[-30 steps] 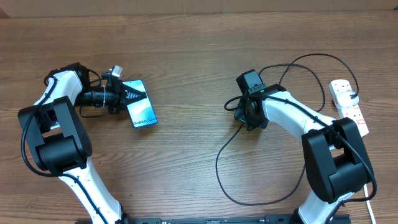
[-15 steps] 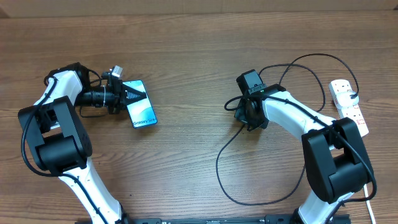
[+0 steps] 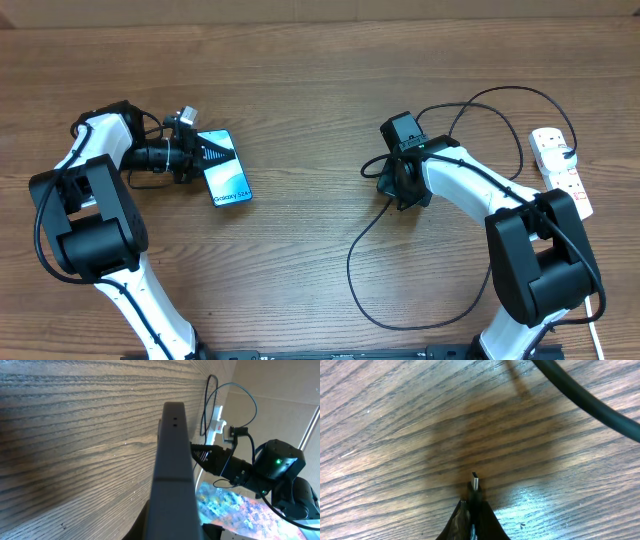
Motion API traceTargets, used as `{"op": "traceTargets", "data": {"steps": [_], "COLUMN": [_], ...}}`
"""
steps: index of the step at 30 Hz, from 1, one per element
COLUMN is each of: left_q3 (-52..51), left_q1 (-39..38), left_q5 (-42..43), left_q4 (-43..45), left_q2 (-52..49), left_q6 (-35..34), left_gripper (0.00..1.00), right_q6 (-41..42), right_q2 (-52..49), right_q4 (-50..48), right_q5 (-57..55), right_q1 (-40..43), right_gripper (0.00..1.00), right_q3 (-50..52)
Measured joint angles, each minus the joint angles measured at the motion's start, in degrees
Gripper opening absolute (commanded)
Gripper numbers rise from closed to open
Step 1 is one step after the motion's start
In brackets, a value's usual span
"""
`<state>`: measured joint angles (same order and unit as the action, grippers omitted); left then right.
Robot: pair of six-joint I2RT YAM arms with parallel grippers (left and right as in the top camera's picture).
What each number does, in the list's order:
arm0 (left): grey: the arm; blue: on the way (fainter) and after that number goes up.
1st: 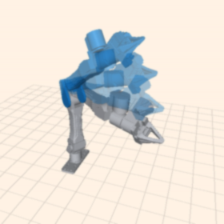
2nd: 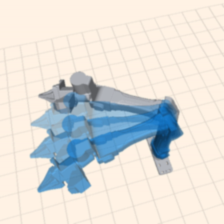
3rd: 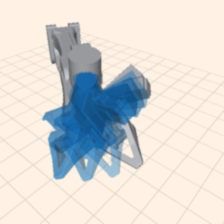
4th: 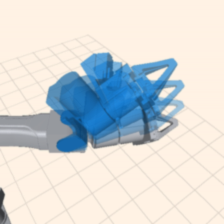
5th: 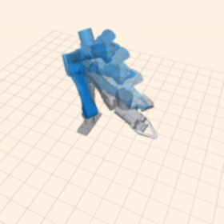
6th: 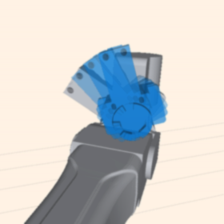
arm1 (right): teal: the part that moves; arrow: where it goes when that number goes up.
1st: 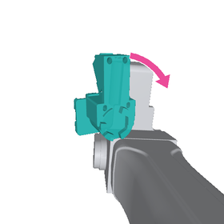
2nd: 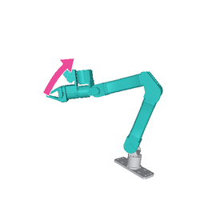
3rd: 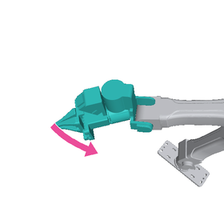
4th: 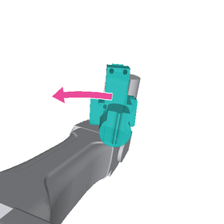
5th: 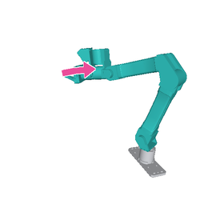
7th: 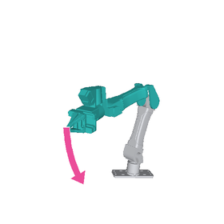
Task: Plug charger to phone and switch on socket
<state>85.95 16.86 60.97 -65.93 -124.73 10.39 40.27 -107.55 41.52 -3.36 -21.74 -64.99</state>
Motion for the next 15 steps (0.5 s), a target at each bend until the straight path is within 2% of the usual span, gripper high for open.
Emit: {"op": "traceTargets", "data": {"steps": [5,9,12,15], "left_q3": [0.00,-0.02,-0.02,-0.02], "left_q1": [0.00,0.00,0.00,0.00], "left_q5": [-0.02,0.90,5.49,11.15], "left_q4": [-0.35,-3.02,-4.66,-8.02], "left_q2": [0.00,0.00,0.00,0.00], "left_q6": [0.00,0.37,3.32,7.30], "left_gripper": [0.04,0.04,0.04,0.04], "right_q6": [0.00,-4.52,-11.63,-21.64], "right_q2": [0.00,0.00,0.02,0.13], "right_q4": [0.94,1.38,-0.76,-1.42], "right_q5": [0.17,6.14,17.29,34.51], "right_q1": [0.00,0.83,2.38,3.96], "right_gripper": [0.04,0.04,0.04,0.04], "right_q3": [-0.11,-0.83,-1.88,-2.73]}}
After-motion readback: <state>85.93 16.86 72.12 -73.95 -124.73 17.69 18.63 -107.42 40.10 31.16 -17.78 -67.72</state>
